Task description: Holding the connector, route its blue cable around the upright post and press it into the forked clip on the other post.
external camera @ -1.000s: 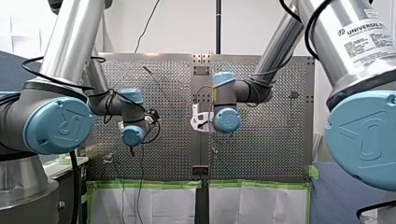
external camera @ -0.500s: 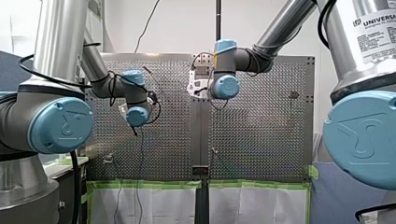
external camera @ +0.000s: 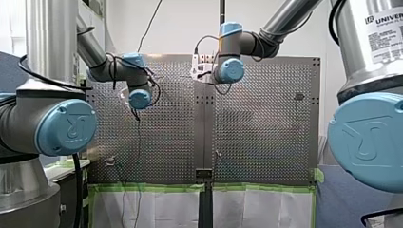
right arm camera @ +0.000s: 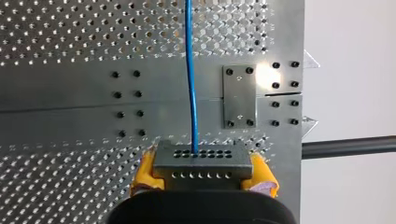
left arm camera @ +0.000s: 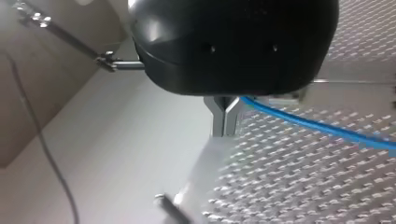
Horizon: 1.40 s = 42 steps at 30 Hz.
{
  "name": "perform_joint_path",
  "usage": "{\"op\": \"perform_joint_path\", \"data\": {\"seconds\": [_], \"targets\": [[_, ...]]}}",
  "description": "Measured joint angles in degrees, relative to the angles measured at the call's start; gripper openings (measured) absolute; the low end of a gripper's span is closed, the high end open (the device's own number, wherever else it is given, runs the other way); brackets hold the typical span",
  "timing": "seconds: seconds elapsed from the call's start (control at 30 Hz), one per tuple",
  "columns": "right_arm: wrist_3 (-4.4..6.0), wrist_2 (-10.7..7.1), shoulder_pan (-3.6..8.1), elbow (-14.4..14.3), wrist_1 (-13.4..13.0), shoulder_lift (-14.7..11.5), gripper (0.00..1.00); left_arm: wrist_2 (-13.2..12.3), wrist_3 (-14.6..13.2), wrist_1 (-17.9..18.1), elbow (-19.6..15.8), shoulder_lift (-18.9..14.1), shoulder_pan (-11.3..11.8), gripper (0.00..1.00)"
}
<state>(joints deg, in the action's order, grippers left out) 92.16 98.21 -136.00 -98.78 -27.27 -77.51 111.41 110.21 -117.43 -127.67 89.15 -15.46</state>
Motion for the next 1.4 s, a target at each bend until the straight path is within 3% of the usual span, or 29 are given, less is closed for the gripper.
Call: {"op": "perform_joint_path", "data": {"seconds": [0.27, 0.53, 0.73, 1.03, 1.4], "targets": [[0.06, -2.18, 0.43, 2.9, 0.9, 0.8, 0.0, 0.9, 0.8, -4.6, 3.6, -3.6, 1.7, 0.0], [-0.31, -5.65, 0.03, 7.4, 3.5, 4.6, 0.0, 0.8, 0.7, -9.5, 6.9, -5.4, 3.6, 0.0], [-0.02, -8.63, -0.29, 11.0, 5.3, 7.1, 0.0, 0.8, 0.5, -13.2, 9.3, -5.6, 4.9, 0.0], [0.66, -10.78, -0.3, 16.7, 8.4, 7.6, 0.0, -0.3, 0.2, -18.3, 13.2, -5.6, 6.8, 0.0], [1.28, -13.44, -0.26, 22.9, 9.5, 8.3, 0.0, -3.1, 0.8, -24.1, 17.5, -5.6, 9.5, 0.0]]}}
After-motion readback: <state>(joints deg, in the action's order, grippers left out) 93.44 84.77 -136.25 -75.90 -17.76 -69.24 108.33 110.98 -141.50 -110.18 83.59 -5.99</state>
